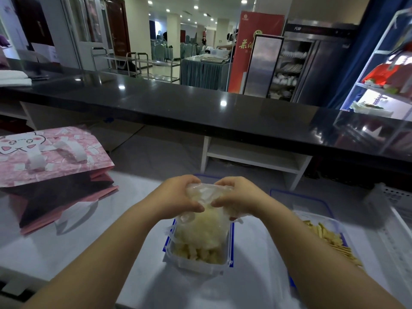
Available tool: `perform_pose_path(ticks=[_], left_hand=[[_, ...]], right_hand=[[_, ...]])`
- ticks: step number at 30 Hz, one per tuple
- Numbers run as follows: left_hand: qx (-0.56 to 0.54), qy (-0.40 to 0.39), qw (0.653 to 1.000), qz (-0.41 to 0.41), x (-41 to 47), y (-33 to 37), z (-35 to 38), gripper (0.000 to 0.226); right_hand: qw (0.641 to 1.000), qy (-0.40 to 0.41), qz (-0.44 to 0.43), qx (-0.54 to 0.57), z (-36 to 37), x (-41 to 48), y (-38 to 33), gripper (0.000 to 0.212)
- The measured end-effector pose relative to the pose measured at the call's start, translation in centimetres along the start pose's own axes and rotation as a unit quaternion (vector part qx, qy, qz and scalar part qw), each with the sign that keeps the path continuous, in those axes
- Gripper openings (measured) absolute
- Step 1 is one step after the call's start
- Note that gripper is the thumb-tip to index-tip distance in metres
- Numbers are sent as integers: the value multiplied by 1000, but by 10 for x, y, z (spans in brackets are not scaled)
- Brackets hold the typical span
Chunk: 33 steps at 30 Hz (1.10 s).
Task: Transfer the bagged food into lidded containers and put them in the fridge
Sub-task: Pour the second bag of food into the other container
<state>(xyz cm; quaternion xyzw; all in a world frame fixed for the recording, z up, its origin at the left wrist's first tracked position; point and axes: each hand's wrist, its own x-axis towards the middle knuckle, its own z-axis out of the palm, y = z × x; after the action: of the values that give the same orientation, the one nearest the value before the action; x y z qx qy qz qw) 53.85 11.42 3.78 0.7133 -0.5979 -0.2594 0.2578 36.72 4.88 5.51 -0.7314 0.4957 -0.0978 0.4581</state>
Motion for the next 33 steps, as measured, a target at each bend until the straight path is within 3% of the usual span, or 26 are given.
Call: perform_pose_path(ticks=[5,11,17,21,24,29,33], left_hand=[[-16,13,1000,1,7,-11,12,78],[10,8,1000,-6,9,-16,12,48],[69,50,994,-70,-1,-15,10,47],[-29,83,994,-70,-2,-11,10,31],[-123,102,986,-48,-2,-9,10,26],[-208,74,975,-32,-6,-12,11,53],[-218,2,976,-16,-13,-19,18,86]], right_hand=[[998,-16,31,60,1,11,8,69],[998,-11,25,49,-4,17,10,24],[997,58,22,-47,6,17,8,21],[994,100,2,-34,9,18,12,34],[996,80,-21,27,9,18,13,28],[997,16,-27,77,2,15,25,52],[996,82,-45,-5,5,13,34,38]])
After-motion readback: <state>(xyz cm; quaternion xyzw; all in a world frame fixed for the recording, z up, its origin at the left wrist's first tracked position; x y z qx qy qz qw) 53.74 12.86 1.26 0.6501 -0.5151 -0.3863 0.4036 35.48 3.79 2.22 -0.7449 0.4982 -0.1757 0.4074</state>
